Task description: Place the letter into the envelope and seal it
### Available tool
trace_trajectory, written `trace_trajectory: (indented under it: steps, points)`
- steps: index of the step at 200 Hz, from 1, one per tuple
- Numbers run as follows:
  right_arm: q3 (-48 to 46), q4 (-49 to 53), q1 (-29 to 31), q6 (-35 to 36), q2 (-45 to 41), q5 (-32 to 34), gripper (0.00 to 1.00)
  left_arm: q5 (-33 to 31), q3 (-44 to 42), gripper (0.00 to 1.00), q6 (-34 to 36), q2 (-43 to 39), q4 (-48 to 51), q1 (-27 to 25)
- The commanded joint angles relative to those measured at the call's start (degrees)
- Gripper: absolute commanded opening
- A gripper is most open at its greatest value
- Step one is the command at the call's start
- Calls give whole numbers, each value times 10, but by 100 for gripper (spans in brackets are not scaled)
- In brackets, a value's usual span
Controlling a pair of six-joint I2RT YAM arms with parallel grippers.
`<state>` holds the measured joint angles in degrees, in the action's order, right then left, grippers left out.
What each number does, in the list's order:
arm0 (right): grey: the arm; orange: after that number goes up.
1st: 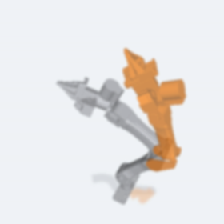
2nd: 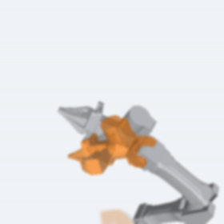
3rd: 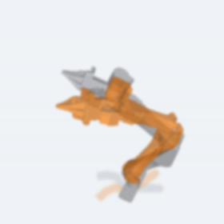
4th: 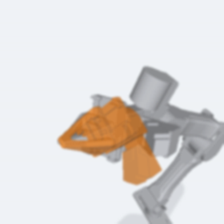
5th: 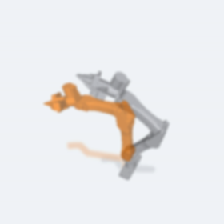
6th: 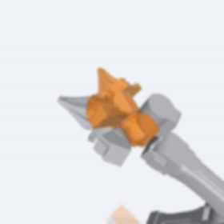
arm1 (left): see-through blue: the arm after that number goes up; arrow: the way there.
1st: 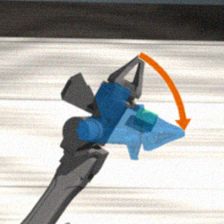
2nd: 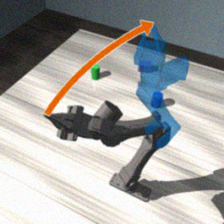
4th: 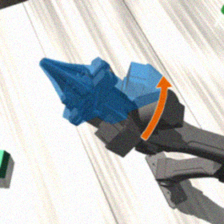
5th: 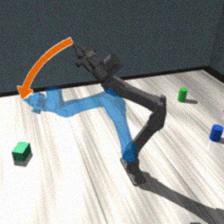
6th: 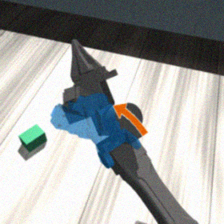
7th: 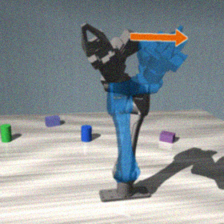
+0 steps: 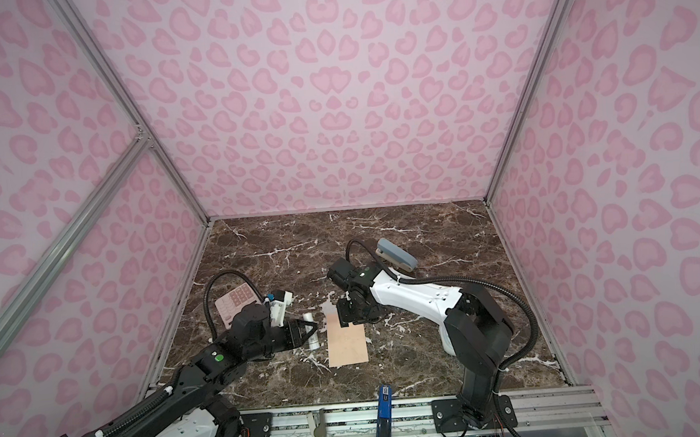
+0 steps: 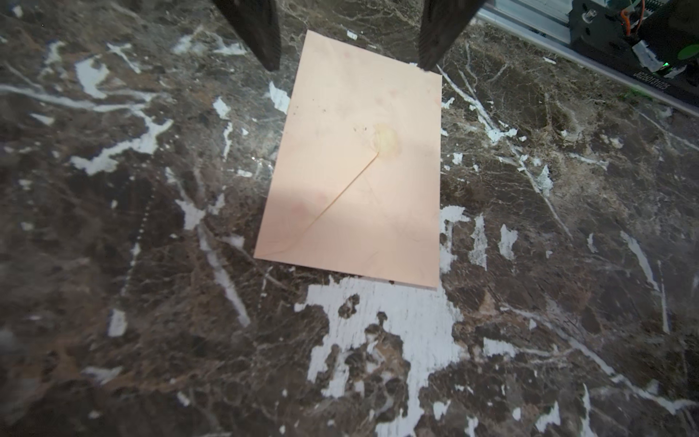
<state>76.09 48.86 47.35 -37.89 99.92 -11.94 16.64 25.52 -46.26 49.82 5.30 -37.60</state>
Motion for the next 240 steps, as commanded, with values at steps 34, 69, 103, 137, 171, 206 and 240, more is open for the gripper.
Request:
trace_trajectory:
  steps: [34, 69, 103, 137, 171, 206, 240]
  points:
    - [-44, -26, -48, 25, -77, 33, 58, -1, 34, 12, 18, 20, 7, 1]
    - [-123, -128, -65, 51, -155, 49, 57, -6, 62, 13, 28, 41, 7, 1]
    - [-217, -245, -65, 66, -244, 78, 56, -12, 94, 14, 42, 64, -1, 2]
    - [-295, -337, -65, 80, -328, 91, 54, -22, 126, 14, 63, 83, -14, 2]
    - [-358, -420, -67, 105, -380, 29, 54, -26, 149, 14, 80, 103, -45, 2]
    - [-422, -505, -66, 96, -406, -8, 51, -16, 165, 14, 88, 129, -84, 2]
    - [-477, -613, -51, 106, -420, -69, 50, 6, 170, 15, 93, 149, -145, 2]
